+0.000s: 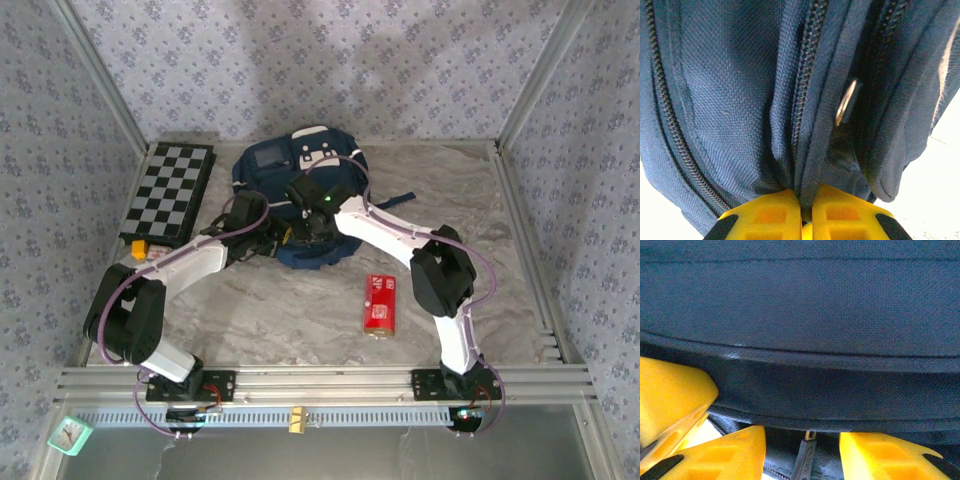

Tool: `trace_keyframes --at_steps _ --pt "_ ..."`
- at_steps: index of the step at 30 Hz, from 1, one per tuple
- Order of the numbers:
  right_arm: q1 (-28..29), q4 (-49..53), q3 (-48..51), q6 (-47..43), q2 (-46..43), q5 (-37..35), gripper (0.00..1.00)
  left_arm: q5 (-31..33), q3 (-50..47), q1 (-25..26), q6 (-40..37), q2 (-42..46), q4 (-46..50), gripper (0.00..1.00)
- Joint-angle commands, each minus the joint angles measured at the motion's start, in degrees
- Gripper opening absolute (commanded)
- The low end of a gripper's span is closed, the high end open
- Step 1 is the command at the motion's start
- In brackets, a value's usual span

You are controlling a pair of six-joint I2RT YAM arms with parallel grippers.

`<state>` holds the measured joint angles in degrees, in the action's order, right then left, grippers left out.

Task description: Pack the student bag

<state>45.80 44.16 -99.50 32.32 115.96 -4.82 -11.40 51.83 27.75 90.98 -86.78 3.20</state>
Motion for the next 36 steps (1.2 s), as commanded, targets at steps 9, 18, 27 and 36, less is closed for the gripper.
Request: trace_keyframes --at_steps 9,18,27,36 --pt "0.00 5.16 0.62 2.12 1.70 -4.71 0.26 2.33 2.67 -0.59 -1.24 0.85 -0.68 0.06" --pt "-0.01 2.85 2.34 -1.92 0.32 -3.65 0.20 3.48 2.48 -0.68 -2.64 2.23 1.30 0.05" --pt "-0.45 3.01 2.34 -4.37 0.03 -4.61 0.03 3.90 2.73 -0.81 -3.81 3.13 2.81 0.03" --pt "-5.83 2.73 14.39 -7.88 -13.44 -6.96 0.00 1.61 0.77 -3.86 -8.89 5.79 4.24 0.02"
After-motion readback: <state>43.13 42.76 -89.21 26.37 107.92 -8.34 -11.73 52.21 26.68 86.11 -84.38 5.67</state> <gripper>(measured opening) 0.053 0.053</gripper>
